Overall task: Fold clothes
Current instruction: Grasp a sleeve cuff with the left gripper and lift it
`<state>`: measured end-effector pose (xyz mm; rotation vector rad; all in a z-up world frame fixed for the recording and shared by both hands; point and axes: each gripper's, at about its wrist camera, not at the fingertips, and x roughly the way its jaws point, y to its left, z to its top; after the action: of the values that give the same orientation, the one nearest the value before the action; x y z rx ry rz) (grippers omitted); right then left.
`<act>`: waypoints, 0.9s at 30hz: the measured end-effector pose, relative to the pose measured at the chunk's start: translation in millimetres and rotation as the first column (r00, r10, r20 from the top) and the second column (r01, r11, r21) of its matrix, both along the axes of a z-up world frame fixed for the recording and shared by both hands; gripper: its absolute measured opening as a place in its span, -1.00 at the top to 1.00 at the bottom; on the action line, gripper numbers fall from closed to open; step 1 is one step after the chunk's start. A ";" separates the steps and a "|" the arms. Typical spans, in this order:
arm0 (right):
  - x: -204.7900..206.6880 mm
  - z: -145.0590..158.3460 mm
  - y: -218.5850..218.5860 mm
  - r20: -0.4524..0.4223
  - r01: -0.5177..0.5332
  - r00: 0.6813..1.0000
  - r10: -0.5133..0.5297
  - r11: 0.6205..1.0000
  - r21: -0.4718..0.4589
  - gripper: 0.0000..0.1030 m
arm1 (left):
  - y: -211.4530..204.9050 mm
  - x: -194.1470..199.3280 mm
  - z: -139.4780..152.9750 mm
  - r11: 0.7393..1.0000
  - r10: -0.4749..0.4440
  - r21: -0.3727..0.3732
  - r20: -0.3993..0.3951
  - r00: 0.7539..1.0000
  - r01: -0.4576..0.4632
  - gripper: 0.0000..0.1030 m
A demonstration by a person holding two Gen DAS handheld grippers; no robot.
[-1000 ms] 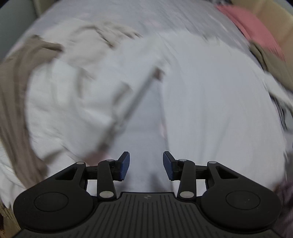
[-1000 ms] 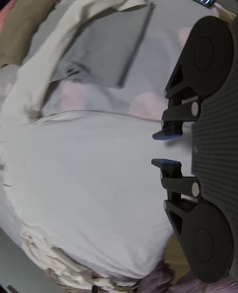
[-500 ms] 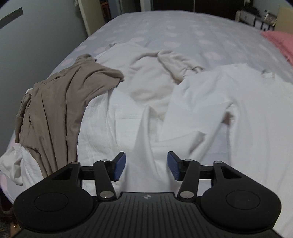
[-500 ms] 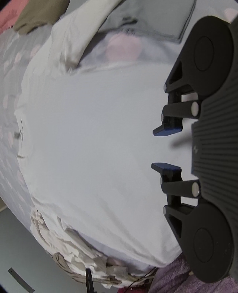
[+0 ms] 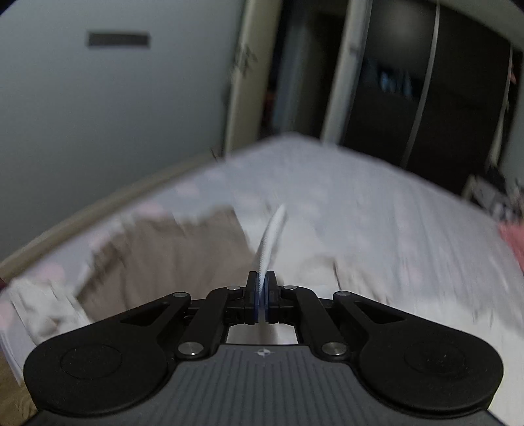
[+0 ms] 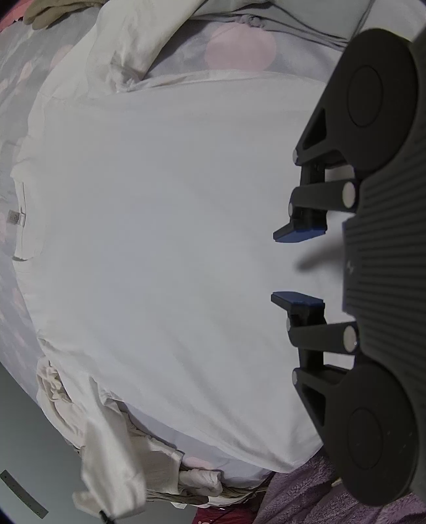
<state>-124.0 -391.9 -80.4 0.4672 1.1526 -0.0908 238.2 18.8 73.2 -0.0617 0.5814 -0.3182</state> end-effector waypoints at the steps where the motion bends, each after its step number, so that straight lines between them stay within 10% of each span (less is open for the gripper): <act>1: 3.1 1.1 1.7 0.003 -0.002 1.000 0.002 1.000 0.000 0.30 | 0.2 0.7 7.4 1.000 0.015 -0.005 0.027 1.000 -0.015 0.98; 8: 27.8 14.4 5.0 0.056 -0.009 0.998 0.009 1.000 -0.005 0.27 | -12.8 4.1 38.4 0.992 0.072 -0.105 0.085 0.994 -0.063 0.98; 15: 47.5 22.7 9.8 0.080 -0.030 0.996 0.031 0.999 -0.020 0.23 | -69.3 -33.6 64.5 0.966 -0.140 -0.203 0.118 0.983 0.161 0.98; 22: 59.3 23.3 13.7 0.075 -0.035 0.996 0.038 0.998 -0.047 0.22 | -164.5 -88.3 62.4 0.886 -0.412 -0.187 0.109 0.905 0.425 0.98; 27: 55.1 32.9 3.7 0.105 0.007 0.994 0.003 0.996 -0.091 0.22 | -238.4 -129.1 20.8 0.830 -0.554 -0.021 0.092 0.828 0.557 0.98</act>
<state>-68.8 -388.3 -47.6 0.3879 1.0402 -0.1188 109.1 -219.6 94.0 0.0799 0.5005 -0.9036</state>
